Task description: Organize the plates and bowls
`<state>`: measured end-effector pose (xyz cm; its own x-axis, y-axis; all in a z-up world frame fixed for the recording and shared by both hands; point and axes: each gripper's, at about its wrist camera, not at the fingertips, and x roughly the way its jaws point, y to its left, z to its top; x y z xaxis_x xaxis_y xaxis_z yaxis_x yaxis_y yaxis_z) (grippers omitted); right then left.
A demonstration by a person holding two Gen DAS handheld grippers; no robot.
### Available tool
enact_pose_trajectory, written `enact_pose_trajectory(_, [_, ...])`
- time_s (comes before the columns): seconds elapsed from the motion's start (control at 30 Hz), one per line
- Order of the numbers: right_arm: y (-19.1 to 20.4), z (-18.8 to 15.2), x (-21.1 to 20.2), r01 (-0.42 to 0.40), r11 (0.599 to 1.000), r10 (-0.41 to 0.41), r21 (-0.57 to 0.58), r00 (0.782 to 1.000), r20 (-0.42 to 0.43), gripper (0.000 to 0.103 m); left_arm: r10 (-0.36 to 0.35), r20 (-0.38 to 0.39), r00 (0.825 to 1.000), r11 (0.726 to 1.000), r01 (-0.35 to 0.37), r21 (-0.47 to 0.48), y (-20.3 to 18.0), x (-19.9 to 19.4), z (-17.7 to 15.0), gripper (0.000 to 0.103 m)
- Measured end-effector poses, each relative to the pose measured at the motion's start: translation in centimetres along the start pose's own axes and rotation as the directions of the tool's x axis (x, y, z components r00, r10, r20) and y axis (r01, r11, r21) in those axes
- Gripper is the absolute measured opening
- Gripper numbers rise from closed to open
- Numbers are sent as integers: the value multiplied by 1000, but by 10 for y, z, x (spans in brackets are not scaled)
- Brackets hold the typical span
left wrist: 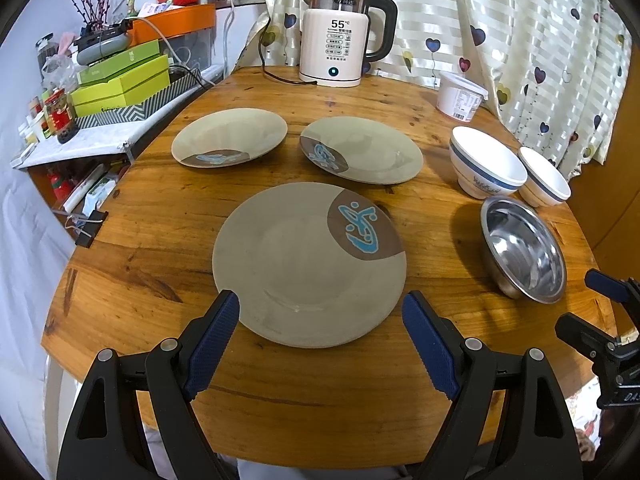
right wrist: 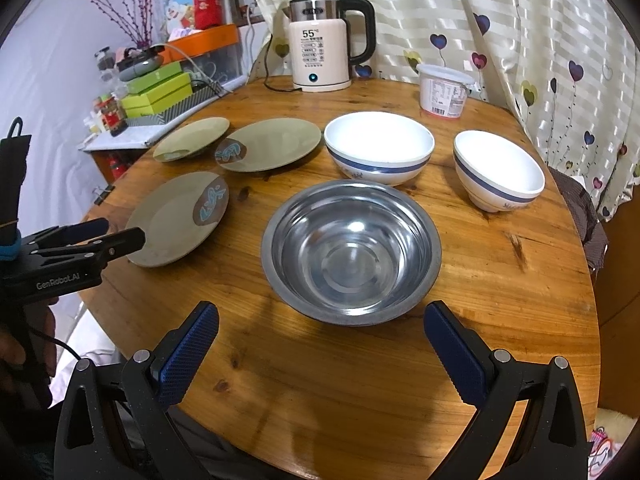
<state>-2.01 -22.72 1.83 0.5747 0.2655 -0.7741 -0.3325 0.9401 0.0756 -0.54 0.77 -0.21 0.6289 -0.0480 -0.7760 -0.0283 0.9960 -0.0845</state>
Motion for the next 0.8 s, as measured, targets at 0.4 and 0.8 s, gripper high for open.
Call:
enact_pose_trajectory(0.4, [5, 8, 2, 0, 1000, 0, -16, 1000, 7, 103, -8, 16, 1000, 1000, 8, -24, 8, -2, 5, 84])
enact_pose_trajectory(0.8, [20, 23, 6, -7, 998, 8, -55, 1000, 10, 103, -1, 22, 1000, 999, 3, -53, 20, 2, 7, 84])
